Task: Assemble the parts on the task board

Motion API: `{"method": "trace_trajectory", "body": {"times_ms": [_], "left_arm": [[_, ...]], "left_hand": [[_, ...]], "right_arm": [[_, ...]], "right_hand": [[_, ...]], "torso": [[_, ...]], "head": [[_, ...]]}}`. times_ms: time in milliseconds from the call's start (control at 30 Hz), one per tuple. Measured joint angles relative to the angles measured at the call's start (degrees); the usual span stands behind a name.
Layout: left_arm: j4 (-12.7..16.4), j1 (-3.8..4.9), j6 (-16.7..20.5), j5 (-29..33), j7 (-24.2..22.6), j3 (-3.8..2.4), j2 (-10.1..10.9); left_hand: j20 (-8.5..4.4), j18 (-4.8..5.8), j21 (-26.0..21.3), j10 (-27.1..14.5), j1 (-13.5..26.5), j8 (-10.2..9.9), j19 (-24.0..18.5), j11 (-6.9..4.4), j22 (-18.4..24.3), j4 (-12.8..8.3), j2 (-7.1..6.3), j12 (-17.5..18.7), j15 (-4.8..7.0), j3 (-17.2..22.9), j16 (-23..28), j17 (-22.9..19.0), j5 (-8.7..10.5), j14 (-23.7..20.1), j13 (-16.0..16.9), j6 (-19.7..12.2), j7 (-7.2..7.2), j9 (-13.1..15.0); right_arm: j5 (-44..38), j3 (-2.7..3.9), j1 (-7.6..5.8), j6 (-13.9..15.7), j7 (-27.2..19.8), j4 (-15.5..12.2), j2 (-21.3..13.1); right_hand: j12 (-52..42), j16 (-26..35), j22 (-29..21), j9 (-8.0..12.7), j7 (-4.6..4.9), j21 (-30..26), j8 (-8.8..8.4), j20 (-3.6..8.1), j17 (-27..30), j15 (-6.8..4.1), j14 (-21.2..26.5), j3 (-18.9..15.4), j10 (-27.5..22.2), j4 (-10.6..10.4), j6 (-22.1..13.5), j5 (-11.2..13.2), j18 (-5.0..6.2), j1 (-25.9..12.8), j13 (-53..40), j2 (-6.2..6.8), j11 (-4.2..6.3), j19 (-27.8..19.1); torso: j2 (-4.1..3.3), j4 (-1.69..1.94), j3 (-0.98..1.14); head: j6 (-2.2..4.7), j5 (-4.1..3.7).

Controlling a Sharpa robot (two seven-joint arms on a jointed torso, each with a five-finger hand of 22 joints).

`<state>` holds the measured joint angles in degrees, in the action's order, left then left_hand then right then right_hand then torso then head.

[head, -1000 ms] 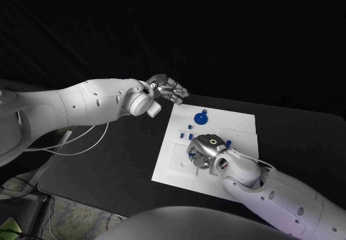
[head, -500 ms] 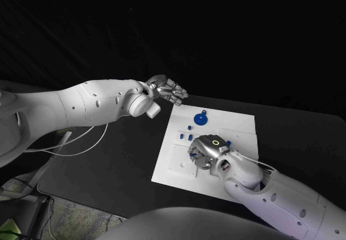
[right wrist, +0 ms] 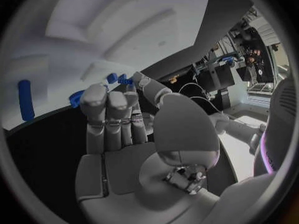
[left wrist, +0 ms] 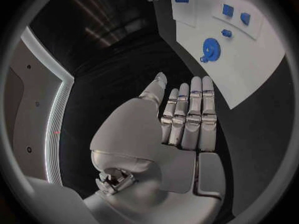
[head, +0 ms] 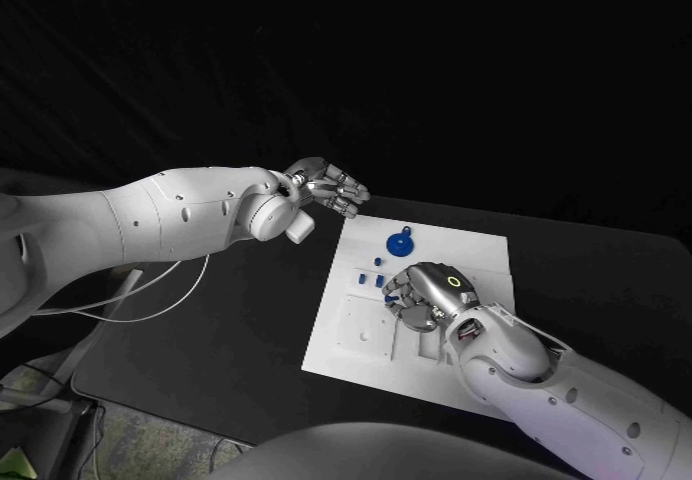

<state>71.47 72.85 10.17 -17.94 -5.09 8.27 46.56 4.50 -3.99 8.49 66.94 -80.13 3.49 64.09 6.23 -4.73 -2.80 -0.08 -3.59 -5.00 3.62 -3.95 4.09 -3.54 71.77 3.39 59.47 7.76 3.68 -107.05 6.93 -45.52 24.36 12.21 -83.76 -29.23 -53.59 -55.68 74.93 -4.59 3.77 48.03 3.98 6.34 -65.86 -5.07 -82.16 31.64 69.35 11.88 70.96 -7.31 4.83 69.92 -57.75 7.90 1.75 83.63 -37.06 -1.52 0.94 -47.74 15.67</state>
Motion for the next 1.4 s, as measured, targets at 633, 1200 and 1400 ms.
{"method": "trace_trajectory", "body": {"times_ms": [633,1200,1400], "left_arm": [[4.49,-0.02,-2.69,5.52,-1.41,1.50,4.50],[9.73,-1.86,-8.76,17.25,-1.76,4.60,4.70],[11.21,-1.95,-10.01,19.96,-1.79,5.05,3.87]], "left_hand": [[-2.80,0.01,3.96,1.14,1.32,0.00,3.65,-0.72,-2.01,0.72,0.55,0.00,2.39,0.77,-3.30,1.36,-0.22,6.38,0.00,0.72,-0.30,0.00],[-4.82,0.03,16.08,-1.39,14.07,0.00,4.39,-0.49,-10.80,8.27,3.96,0.00,4.15,-4.00,-22.03,6.62,0.26,7.82,0.00,-1.34,0.31,0.00],[-4.51,0.03,17.01,-2.84,14.80,0.00,3.66,-0.44,-11.73,8.27,4.70,0.00,4.16,-4.01,-22.81,6.17,0.26,7.22,0.00,-2.19,-0.11,0.00]], "right_arm": [[31.48,10.67,3.12,6.54,-11.51,-6.26,-4.89],[42.22,15.47,5.61,7.07,-16.82,-9.29,-5.88],[43.44,16.22,6.10,7.40,-17.92,-9.63,-5.70]], "right_hand": [[0.00,0.28,-0.01,0.14,-0.01,-0.57,0.00,0.00,-0.03,0.00,0.00,-9.86,-0.01,1.33,-0.02,-7.81,0.00,0.66,-0.50,-2.82,-0.01,0.00],[0.00,0.27,-0.01,0.18,-0.01,-0.57,-0.02,-0.01,-0.12,0.01,0.00,-11.96,-0.01,2.98,-0.02,-9.56,-0.01,0.18,-0.67,-4.02,-0.02,-0.01],[0.00,0.27,-0.01,0.18,-0.01,-0.57,-0.02,-0.01,-0.13,0.01,0.00,-12.45,-0.01,3.47,-0.02,-10.20,-0.01,-0.02,-0.67,-4.22,-0.02,-0.01]], "torso": [[0.05,-0.04,0.10],[-0.02,0.02,0.01],[-0.05,0.02,0.01]], "head": [[4.51,-1.65],[7.60,-2.88],[7.78,-2.94]]}}
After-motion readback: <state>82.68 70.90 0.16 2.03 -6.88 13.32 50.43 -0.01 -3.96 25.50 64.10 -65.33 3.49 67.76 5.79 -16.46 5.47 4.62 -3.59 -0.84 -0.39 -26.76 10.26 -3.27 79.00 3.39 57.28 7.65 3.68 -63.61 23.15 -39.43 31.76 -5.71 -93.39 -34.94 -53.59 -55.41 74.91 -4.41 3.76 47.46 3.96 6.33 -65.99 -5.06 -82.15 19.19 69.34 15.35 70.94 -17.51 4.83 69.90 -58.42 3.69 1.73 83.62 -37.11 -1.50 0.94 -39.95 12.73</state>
